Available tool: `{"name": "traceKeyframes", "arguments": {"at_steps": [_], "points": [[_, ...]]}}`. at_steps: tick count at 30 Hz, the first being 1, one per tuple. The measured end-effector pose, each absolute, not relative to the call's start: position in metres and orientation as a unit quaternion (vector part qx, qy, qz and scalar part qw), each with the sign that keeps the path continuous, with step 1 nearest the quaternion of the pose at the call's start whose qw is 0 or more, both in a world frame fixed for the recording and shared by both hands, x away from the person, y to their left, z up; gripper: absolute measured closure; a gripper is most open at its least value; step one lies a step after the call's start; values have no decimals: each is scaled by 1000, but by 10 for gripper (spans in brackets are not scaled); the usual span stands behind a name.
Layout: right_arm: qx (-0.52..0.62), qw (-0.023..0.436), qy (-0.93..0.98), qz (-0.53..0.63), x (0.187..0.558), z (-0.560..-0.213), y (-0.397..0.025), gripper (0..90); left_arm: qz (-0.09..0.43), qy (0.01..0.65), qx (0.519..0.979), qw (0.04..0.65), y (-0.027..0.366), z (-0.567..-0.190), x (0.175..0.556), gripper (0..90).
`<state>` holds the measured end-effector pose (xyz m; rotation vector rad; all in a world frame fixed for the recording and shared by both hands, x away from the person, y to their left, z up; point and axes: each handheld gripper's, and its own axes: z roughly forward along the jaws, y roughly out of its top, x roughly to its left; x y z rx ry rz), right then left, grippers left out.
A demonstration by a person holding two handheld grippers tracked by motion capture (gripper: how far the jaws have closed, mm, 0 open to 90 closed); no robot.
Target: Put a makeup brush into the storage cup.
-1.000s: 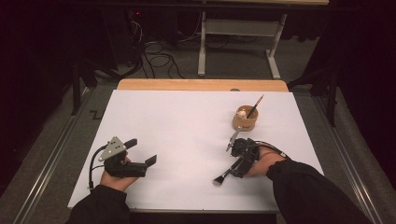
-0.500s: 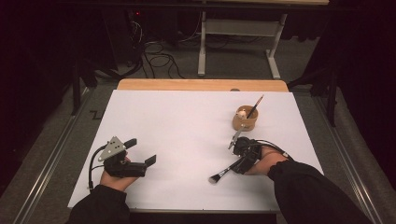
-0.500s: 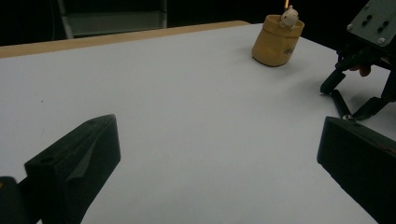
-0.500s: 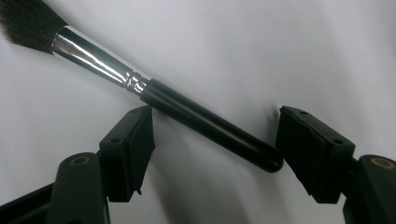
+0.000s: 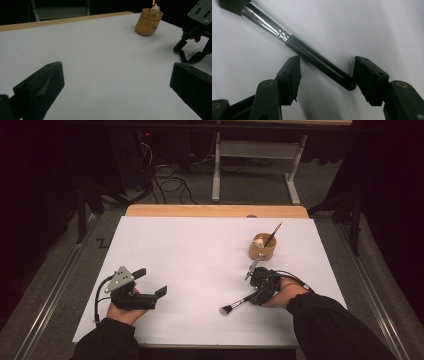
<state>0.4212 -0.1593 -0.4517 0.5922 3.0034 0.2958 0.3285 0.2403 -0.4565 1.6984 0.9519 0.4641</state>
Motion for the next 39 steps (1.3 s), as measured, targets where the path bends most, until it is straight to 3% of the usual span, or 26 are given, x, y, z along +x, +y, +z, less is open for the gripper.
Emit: {"name": "traceKeyframes", "arguments": {"at_steps": [11,28,39], "points": [[188,35,977,97,420,-451,-159,497,195,399,715,541,240,-456,329,3],[177,37,978,104,417,-450,-160,720,193,400,713,543,241,-456,329,3],[175,34,978,103,416,-450,-160,806,193,399,713,544,241,-456,328,4]]}}
